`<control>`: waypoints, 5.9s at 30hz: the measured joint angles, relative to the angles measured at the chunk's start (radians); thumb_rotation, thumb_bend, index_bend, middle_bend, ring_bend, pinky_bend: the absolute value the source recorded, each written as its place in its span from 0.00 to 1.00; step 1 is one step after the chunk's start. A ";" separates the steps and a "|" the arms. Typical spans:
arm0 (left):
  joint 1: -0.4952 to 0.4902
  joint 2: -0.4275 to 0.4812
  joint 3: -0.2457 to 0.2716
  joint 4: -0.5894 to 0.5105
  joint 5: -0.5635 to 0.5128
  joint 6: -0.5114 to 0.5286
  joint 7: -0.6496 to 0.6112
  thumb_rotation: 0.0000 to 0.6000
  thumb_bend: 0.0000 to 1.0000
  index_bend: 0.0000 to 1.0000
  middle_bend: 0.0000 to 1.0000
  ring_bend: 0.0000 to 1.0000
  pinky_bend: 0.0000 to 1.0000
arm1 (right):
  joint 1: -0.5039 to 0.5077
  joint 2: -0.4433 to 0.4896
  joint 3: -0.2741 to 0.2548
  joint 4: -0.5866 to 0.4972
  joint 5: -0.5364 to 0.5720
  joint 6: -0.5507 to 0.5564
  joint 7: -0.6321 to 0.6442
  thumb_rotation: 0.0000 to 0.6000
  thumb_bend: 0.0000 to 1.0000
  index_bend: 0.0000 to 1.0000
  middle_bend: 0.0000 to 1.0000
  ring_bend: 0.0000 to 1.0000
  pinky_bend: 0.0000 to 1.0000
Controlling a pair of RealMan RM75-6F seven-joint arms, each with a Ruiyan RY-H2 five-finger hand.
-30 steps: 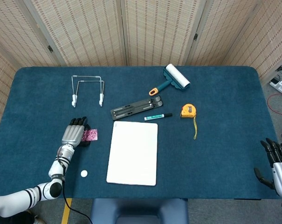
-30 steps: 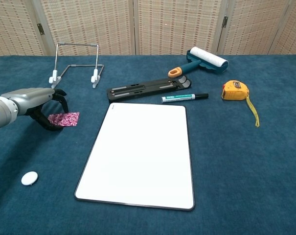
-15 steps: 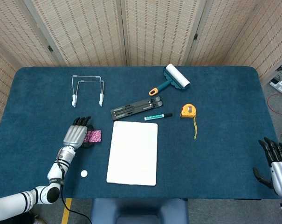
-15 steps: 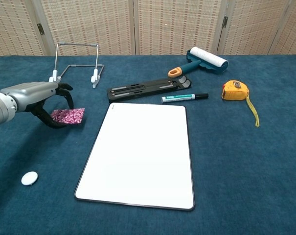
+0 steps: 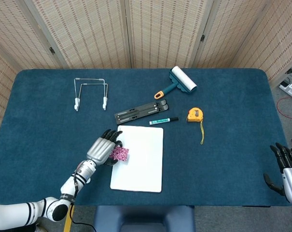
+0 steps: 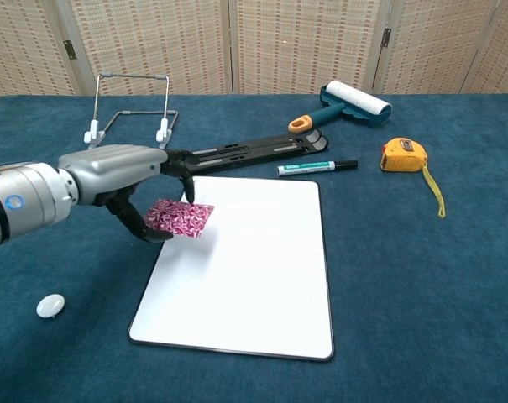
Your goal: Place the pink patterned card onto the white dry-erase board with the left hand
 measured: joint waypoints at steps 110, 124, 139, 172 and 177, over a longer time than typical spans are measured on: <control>0.316 0.144 0.252 0.121 0.458 0.165 -0.223 1.00 0.32 0.49 0.13 0.10 0.00 | 0.020 -0.003 -0.010 -0.043 -0.033 -0.005 -0.047 1.00 0.36 0.07 0.08 0.05 0.00; 0.318 0.147 0.247 0.123 0.461 0.154 -0.246 1.00 0.39 0.51 0.14 0.10 0.00 | 0.019 -0.001 -0.011 -0.053 -0.035 -0.003 -0.057 1.00 0.36 0.07 0.08 0.05 0.00; 0.229 0.175 0.150 0.014 0.464 0.123 -0.231 1.00 0.39 0.51 0.14 0.10 0.00 | 0.017 0.001 -0.010 -0.044 -0.032 0.000 -0.043 1.00 0.36 0.07 0.08 0.05 0.00; -0.100 -0.124 -0.062 0.116 -0.064 -0.120 0.169 1.00 0.38 0.50 0.14 0.10 0.00 | 0.002 0.018 -0.003 -0.014 0.001 0.001 0.003 1.00 0.36 0.07 0.08 0.05 0.00; -0.121 -0.134 -0.054 0.121 -0.106 -0.110 0.187 1.00 0.38 0.49 0.14 0.10 0.00 | 0.000 0.018 -0.003 -0.007 0.003 0.000 0.010 1.00 0.36 0.07 0.08 0.05 0.00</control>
